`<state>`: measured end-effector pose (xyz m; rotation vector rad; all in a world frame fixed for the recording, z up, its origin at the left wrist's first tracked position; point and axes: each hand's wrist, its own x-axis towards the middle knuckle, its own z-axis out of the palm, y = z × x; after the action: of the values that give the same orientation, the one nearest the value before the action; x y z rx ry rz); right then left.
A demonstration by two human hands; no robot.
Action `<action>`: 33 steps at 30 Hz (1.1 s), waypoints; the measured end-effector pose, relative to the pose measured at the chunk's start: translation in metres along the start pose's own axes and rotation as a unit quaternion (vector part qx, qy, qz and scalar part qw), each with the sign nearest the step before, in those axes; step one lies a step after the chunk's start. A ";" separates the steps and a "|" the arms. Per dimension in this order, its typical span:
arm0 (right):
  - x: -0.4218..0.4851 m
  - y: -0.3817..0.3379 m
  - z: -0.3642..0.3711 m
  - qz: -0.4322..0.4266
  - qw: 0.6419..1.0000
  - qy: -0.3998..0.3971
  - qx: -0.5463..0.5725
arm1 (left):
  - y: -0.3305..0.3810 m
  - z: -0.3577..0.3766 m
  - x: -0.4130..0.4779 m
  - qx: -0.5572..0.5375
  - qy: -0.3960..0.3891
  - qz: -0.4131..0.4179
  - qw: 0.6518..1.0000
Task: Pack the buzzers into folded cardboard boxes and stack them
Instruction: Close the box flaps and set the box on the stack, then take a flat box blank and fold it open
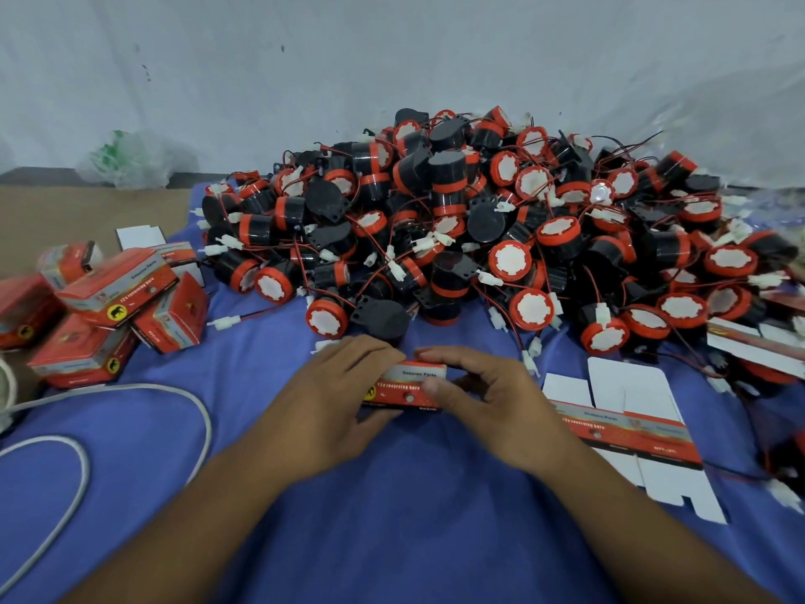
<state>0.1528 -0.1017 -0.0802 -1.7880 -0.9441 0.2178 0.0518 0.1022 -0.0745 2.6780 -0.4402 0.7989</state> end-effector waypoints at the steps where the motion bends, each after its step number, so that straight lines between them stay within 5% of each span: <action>1: 0.001 -0.002 0.000 -0.008 1.000 0.003 -0.008 | -0.002 -0.002 -0.001 0.003 0.003 -0.014 1.000; 7: 0.006 -0.006 -0.007 -0.016 0.992 0.064 -0.110 | -0.039 -0.036 -0.001 0.090 0.130 -0.164 0.974; 11: 0.005 -0.012 -0.022 0.016 0.980 0.045 -0.193 | -0.074 -0.071 -0.017 0.237 0.232 -0.296 0.896; 15: 0.001 -0.027 -0.047 0.068 0.943 -0.020 -0.325 | -0.090 -0.096 -0.030 0.248 0.183 -0.457 0.834; 25: -0.041 -0.039 -0.112 0.307 0.795 -0.261 -0.454 | -0.075 -0.079 -0.023 0.312 0.124 -0.421 0.843; 30: -0.040 -0.059 -0.110 0.264 0.824 -0.221 -0.449 | -0.065 -0.066 -0.015 0.261 0.137 -0.378 0.878; 33: -0.033 -0.070 -0.114 0.218 0.783 -0.160 -0.560 | -0.046 -0.059 -0.004 0.197 0.152 -0.281 0.927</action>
<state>0.1591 -0.1964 0.0204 -3.1741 -0.9372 0.2832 0.0378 0.1667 -0.0394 2.7153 0.6029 1.1720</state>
